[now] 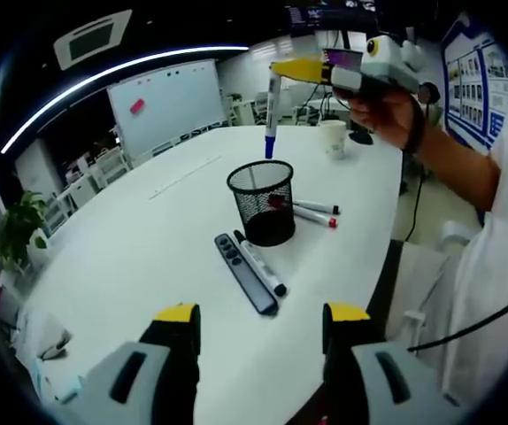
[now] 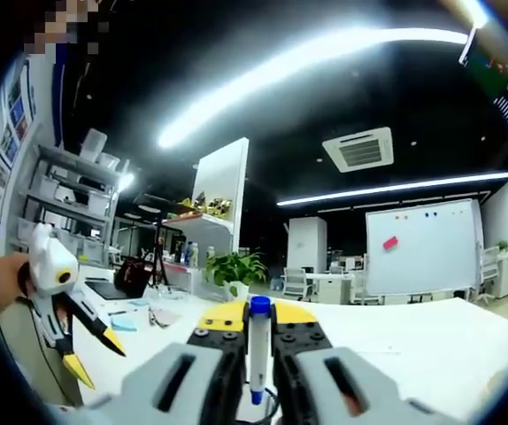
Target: Place the scattered laser pointers and whiteboard markers into the pen holder and stack the scattered paper cups together
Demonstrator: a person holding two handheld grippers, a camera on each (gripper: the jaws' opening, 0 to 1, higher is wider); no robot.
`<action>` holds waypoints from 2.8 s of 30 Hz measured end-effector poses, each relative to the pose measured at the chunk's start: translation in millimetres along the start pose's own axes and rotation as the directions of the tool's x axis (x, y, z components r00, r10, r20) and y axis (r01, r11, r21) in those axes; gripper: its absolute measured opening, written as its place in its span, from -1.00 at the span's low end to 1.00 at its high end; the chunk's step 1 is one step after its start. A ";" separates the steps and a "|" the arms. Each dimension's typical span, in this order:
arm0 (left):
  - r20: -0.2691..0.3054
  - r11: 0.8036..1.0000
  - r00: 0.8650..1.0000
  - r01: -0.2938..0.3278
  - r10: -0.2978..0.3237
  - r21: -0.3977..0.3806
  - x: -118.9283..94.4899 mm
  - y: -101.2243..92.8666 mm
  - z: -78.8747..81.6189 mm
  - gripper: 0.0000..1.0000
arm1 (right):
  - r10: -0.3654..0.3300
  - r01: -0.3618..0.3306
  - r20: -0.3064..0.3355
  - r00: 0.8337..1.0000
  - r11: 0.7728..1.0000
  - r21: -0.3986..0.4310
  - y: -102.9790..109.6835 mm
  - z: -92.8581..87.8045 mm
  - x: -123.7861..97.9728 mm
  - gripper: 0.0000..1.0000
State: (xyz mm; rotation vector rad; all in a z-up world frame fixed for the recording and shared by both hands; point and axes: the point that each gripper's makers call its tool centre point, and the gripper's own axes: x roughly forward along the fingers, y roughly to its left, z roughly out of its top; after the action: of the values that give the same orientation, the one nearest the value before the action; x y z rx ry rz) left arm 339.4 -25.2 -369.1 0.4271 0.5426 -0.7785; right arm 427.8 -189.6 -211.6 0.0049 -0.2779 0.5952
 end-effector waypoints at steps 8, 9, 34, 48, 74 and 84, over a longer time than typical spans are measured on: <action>0.012 1.000 1.000 0.000 0.000 0.002 -2.3 -0.3 1.9 0.11 | 0.004 -0.004 -0.010 1.000 1.000 -0.005 1.2 -3.6 2.6 -0.80; 0.010 1.000 1.000 0.001 -0.001 0.002 -2.3 -0.1 1.1 0.11 | 0.004 -0.004 -0.011 1.000 1.000 -0.007 1.2 -3.9 2.6 -0.80; 0.008 1.000 1.000 0.004 -0.004 0.003 -0.3 -1.8 0.7 0.11 | 0.004 -0.005 -0.069 0.998 1.000 -0.014 -0.3 -27.1 -1.4 -0.79; 0.005 1.000 1.000 0.002 -0.002 -0.005 -0.2 -3.0 -2.2 0.11 | 0.025 -0.027 -0.116 0.993 0.999 -0.020 3.8 -40.3 -2.5 -0.79; 0.005 1.000 1.000 0.003 -0.003 -0.004 0.4 -4.5 -1.9 0.11 | 0.040 -0.044 -0.148 0.988 0.999 -0.021 6.5 -49.4 -5.8 -0.78; 0.004 1.000 1.000 0.009 -0.009 -0.004 2.0 -5.9 -2.6 0.11 | 0.025 -0.026 -0.167 0.986 1.000 -0.004 1.7 -54.4 -8.0 -0.78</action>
State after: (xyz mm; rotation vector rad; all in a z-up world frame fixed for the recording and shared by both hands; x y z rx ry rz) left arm 335.3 -28.5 -373.3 0.4192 0.5423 -0.7863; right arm 434.5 -188.0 -266.2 -0.0548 -0.1175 0.6165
